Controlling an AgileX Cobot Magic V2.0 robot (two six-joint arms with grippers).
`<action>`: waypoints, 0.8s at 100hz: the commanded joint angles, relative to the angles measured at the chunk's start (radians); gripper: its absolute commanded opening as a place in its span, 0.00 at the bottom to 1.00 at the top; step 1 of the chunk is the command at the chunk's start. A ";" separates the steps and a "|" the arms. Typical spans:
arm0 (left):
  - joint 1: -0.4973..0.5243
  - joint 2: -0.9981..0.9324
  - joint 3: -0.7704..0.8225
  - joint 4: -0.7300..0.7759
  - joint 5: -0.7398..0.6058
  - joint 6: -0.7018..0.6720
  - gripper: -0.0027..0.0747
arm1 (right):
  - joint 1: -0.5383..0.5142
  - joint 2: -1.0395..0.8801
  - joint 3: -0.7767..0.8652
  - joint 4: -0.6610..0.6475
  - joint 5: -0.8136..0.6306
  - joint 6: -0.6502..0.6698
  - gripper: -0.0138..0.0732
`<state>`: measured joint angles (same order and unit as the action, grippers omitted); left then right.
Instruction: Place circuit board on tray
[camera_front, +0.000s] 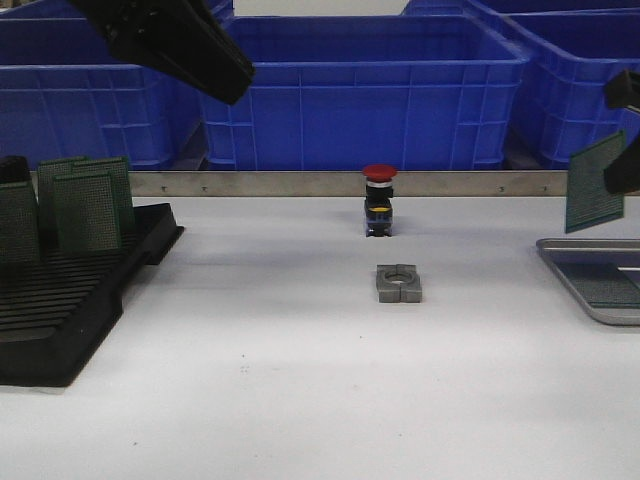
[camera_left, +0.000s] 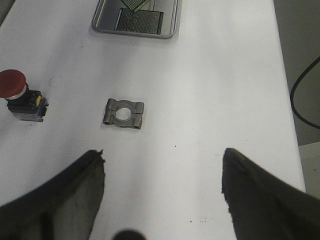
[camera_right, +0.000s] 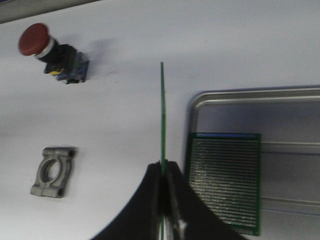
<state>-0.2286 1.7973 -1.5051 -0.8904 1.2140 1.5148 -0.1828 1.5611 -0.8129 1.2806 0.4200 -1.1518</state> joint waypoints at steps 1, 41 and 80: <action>0.000 -0.042 -0.031 -0.063 0.027 -0.011 0.65 | -0.045 -0.017 -0.021 0.037 0.014 0.000 0.20; 0.000 -0.042 -0.031 -0.063 0.027 -0.011 0.65 | -0.129 -0.046 -0.022 0.035 0.048 0.000 0.86; 0.061 -0.051 -0.033 -0.044 0.053 -0.207 0.00 | -0.129 -0.185 -0.022 -0.005 0.207 -0.057 0.12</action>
<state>-0.2008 1.7973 -1.5051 -0.8783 1.2140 1.3920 -0.3061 1.4468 -0.8114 1.2689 0.5559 -1.1921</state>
